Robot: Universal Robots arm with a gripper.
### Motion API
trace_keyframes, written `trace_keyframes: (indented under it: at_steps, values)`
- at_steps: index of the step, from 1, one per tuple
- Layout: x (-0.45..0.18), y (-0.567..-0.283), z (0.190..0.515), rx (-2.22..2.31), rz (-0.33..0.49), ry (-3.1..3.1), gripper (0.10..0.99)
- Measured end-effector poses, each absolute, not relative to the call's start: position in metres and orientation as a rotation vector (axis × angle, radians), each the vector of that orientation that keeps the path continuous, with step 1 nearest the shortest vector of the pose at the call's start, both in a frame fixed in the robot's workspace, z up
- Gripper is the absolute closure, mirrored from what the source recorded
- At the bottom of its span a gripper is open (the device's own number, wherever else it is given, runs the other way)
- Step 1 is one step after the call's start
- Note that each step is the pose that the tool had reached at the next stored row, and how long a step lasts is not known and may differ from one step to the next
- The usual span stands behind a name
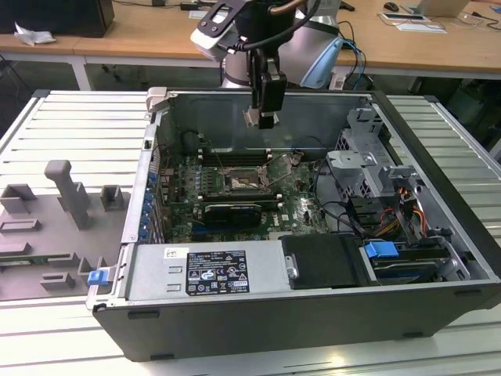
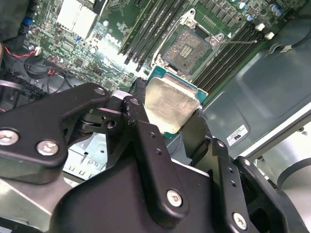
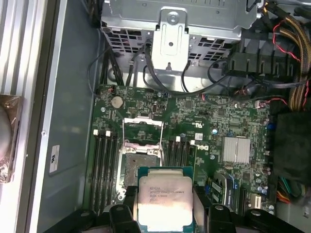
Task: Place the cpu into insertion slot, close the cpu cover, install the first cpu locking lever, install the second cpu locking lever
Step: 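Place the cpu into insertion slot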
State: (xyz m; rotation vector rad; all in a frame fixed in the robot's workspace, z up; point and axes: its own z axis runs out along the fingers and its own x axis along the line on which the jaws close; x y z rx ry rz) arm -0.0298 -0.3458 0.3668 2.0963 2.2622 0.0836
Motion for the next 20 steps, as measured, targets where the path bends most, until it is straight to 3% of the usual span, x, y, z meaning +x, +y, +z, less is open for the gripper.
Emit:
trace_keyframes:
  at_steps: [20]
  values:
    - [-0.0298,-0.3458,0.3657,2.221,0.074,2.132,0.549]
